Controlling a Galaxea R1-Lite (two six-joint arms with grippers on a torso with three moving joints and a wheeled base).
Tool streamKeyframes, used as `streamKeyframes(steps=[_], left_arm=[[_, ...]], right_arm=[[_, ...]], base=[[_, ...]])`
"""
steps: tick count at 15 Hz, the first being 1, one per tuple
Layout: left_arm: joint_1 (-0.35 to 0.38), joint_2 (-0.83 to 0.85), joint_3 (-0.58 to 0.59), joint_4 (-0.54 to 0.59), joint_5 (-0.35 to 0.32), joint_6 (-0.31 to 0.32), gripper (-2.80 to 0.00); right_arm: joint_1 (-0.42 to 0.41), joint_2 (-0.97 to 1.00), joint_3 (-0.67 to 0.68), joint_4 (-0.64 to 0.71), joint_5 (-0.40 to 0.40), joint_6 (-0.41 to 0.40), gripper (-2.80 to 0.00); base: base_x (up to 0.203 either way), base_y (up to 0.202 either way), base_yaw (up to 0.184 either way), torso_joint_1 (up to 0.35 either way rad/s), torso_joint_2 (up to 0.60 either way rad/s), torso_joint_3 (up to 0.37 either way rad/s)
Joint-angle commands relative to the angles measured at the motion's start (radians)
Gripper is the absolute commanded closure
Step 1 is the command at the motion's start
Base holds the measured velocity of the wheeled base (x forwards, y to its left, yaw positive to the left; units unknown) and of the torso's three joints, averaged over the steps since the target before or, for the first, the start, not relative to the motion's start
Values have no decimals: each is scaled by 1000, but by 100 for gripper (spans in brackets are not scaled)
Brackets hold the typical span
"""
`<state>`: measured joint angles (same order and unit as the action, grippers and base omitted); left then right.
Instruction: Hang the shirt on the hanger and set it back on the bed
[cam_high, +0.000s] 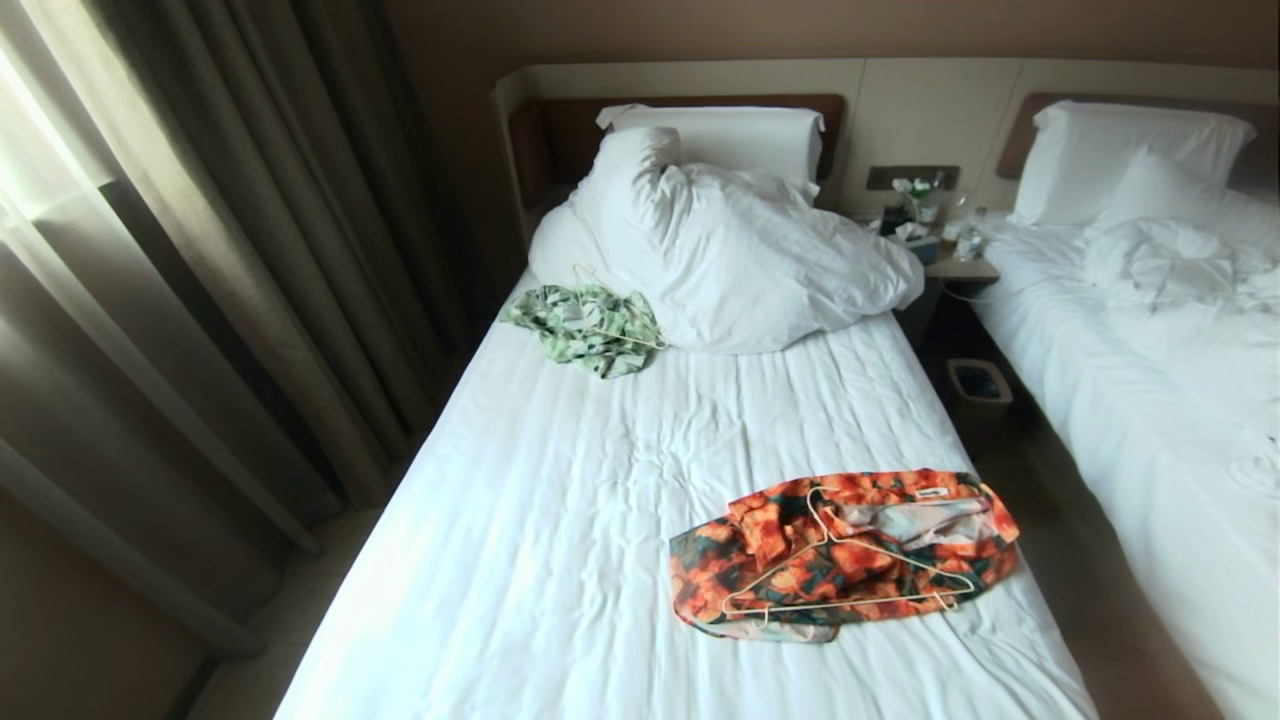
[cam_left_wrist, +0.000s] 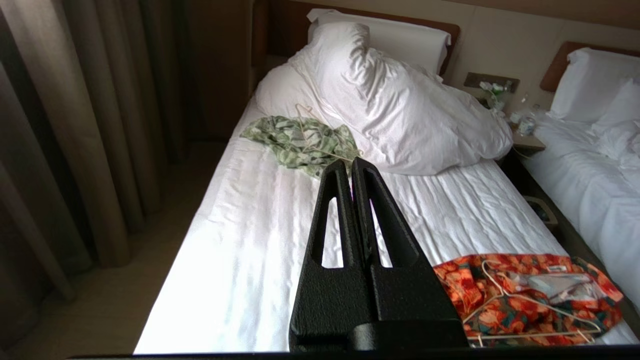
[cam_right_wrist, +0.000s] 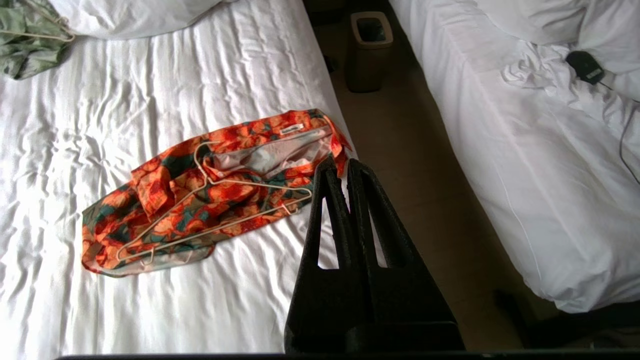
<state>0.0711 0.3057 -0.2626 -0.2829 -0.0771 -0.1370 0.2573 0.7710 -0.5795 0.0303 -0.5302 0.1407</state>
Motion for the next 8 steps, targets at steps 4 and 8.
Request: streamKeyframes(steps=[4,8], left_arm=[[-49,-75,137,15,-155,-2,0],[-60,-158,195,16,-162,3,0]], right_arm=[[-128,-334,40,175,25,6,0],[-235,-546,104,255,102,-2,0]], base=[[0,0,0,0,0,0],[0,0,0,0,0,0]])
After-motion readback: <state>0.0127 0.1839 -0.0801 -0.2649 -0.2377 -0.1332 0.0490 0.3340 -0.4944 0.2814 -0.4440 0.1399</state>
